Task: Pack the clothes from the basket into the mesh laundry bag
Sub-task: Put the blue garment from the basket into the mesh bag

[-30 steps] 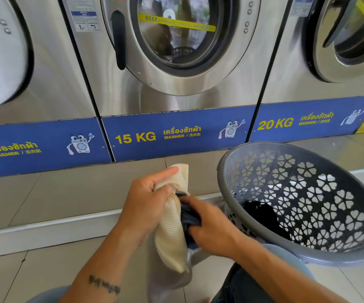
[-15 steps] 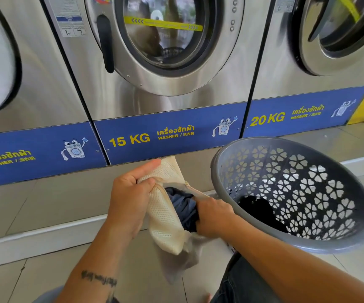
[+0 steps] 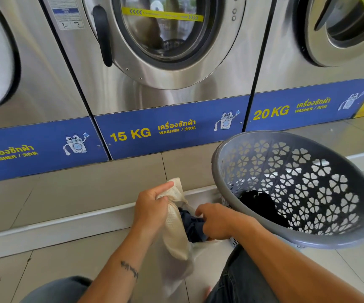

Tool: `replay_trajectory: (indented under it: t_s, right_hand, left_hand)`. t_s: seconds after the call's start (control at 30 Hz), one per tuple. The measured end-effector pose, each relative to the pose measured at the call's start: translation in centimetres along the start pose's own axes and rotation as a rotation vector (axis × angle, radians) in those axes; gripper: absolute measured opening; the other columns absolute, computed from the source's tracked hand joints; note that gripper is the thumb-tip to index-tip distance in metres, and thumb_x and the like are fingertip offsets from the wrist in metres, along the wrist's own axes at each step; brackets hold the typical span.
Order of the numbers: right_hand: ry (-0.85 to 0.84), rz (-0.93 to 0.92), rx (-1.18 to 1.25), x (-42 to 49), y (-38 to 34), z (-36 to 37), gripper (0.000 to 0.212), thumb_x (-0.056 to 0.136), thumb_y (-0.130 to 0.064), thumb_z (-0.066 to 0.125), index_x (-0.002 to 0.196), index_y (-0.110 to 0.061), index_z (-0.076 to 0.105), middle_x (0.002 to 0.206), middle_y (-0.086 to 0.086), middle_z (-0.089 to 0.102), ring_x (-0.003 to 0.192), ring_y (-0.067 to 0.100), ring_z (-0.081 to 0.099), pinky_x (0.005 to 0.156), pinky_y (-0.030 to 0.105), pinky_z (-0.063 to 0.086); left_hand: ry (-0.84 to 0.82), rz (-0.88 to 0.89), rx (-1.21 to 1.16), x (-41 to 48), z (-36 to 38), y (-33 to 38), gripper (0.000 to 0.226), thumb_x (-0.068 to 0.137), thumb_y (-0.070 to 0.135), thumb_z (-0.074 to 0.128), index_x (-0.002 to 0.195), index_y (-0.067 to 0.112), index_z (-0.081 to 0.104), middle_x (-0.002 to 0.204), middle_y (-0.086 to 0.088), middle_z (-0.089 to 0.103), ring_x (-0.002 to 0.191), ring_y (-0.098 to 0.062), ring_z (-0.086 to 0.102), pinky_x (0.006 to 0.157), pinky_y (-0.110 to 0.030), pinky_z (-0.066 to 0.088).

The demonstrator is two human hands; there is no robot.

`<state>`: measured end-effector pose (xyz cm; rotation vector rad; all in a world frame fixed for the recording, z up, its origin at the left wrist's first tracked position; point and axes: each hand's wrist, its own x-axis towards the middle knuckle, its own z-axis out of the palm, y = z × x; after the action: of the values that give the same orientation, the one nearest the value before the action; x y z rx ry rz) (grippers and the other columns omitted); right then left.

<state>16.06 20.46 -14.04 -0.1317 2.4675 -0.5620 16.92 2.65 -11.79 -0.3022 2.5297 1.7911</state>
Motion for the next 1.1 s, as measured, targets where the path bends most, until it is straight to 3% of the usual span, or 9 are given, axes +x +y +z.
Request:
replay_trajectory:
  t_s: [0.1,0.2,0.37,0.53,0.67,0.8,0.87,0.93,1.1]
  right_hand:
    - [-0.11,-0.049,-0.041,0.3,-0.5,0.7,0.05,0.085,-0.008,0.046,0.133,-0.015,0.057,0.132,0.012,0.061,0.115,0.035,0.059,0.097,0.044,0.052]
    - [-0.168,-0.109,-0.07,0.3,-1.6,1.8,0.046,0.092,-0.009,0.045,0.136,-0.013,0.055,0.138,0.013,0.057,0.12,0.034,0.055,0.1,0.042,0.047]
    - [-0.213,-0.154,-0.182,0.4,-2.3,2.6,0.057,0.095,-0.008,0.043,0.152,-0.018,0.038,0.146,0.014,0.051,0.129,0.035,0.05,0.106,0.043,0.042]
    - [-0.141,-0.154,-0.171,0.4,-2.2,1.5,0.067,0.093,-0.005,0.042,0.155,-0.029,0.032,0.153,0.011,0.044,0.136,0.035,0.046,0.109,0.043,0.042]
    - [0.042,-0.186,-0.02,-0.6,-1.2,-0.5,0.067,0.089,-0.003,0.043,0.15,-0.032,0.041,0.146,0.007,0.053,0.128,0.03,0.054,0.104,0.038,0.047]
    - [0.246,-0.246,0.171,-2.6,1.6,-4.3,0.062,0.093,-0.002,0.051,0.145,-0.034,0.044,0.126,-0.005,0.061,0.104,0.011,0.065,0.082,0.024,0.057]
    - [0.398,-0.263,0.228,-3.5,4.2,-6.6,0.062,0.091,0.001,0.054,0.142,-0.033,0.047,0.111,-0.008,0.068,0.095,0.008,0.069,0.083,0.03,0.058]
    - [0.49,-0.228,0.275,-4.2,7.2,-8.6,0.062,0.089,0.005,0.054,0.138,-0.033,0.051,0.104,-0.007,0.07,0.091,0.011,0.071,0.086,0.036,0.057]
    - [0.332,-0.039,0.05,-2.7,13.9,-9.5,0.06,0.091,-0.007,0.055,0.141,-0.038,0.044,0.125,0.001,0.065,0.107,0.019,0.063,0.091,0.028,0.045]
  left_hand:
    - [-0.005,0.006,-0.032,-0.3,-0.2,0.3,0.051,0.09,-0.004,0.047,0.109,0.039,0.068,0.073,0.028,0.067,0.064,-0.005,0.05,0.053,-0.008,0.039]
    - [0.02,0.026,-0.116,-0.2,-0.7,1.0,0.049,0.087,-0.006,0.049,0.111,0.028,0.074,0.109,0.003,0.071,0.07,-0.008,0.06,0.067,-0.018,0.044]
    - [-0.031,0.048,-0.238,-0.7,-2.4,2.5,0.047,0.09,-0.007,0.05,0.109,0.028,0.076,0.116,0.004,0.071,0.105,-0.012,0.065,0.095,-0.031,0.051]
    - [0.04,0.124,-0.164,-0.7,-3.8,3.3,0.045,0.092,-0.003,0.05,0.112,0.03,0.074,0.108,0.014,0.069,0.076,0.013,0.062,0.064,-0.004,0.045]
    - [0.114,0.088,-0.096,-0.3,-3.4,2.4,0.046,0.092,-0.002,0.048,0.115,0.03,0.073,0.103,0.003,0.072,0.056,-0.003,0.055,0.053,-0.009,0.043]
    - [0.113,0.051,-0.108,-0.3,-1.8,2.3,0.047,0.09,0.0,0.049,0.115,0.032,0.073,0.121,-0.004,0.068,0.1,-0.019,0.066,0.083,-0.027,0.053]
    - [0.108,0.069,-0.135,0.0,-1.0,2.9,0.047,0.09,-0.001,0.05,0.115,0.031,0.073,0.12,0.006,0.066,0.099,0.004,0.063,0.079,-0.011,0.048]
    - [0.103,0.068,-0.121,0.3,-0.2,3.5,0.046,0.091,-0.003,0.048,0.114,0.028,0.072,0.108,0.011,0.065,0.072,0.023,0.057,0.059,0.003,0.039]
    - [0.1,-0.018,-0.006,1.6,2.9,2.7,0.051,0.086,-0.007,0.044,0.116,0.023,0.073,0.1,-0.002,0.071,0.071,-0.008,0.06,0.048,-0.004,0.038]
